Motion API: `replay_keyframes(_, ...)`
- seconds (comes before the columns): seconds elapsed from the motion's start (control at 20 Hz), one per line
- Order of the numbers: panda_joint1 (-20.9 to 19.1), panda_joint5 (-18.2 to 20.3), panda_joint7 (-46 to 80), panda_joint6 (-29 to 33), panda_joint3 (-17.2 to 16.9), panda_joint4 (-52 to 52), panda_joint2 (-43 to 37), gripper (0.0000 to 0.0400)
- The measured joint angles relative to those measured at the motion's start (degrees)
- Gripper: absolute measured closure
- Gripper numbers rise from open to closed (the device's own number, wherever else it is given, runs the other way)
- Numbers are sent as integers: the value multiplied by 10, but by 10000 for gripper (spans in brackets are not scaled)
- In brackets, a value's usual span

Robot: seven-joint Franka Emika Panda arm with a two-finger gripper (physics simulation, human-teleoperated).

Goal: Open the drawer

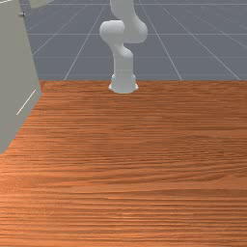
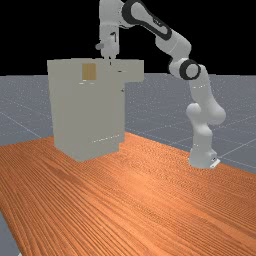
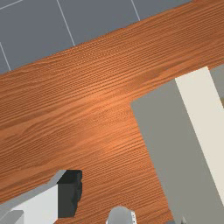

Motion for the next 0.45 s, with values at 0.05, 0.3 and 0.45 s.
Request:
replay_keyframes(0.05, 9, 0, 5, 0, 2, -3, -2, 0)
replay_keyframes(0.3, 49, 2, 18, 1, 10, -30, -22, 0)
replay_keyframes(0.45, 69, 17, 13, 23, 18, -84, -59, 28)
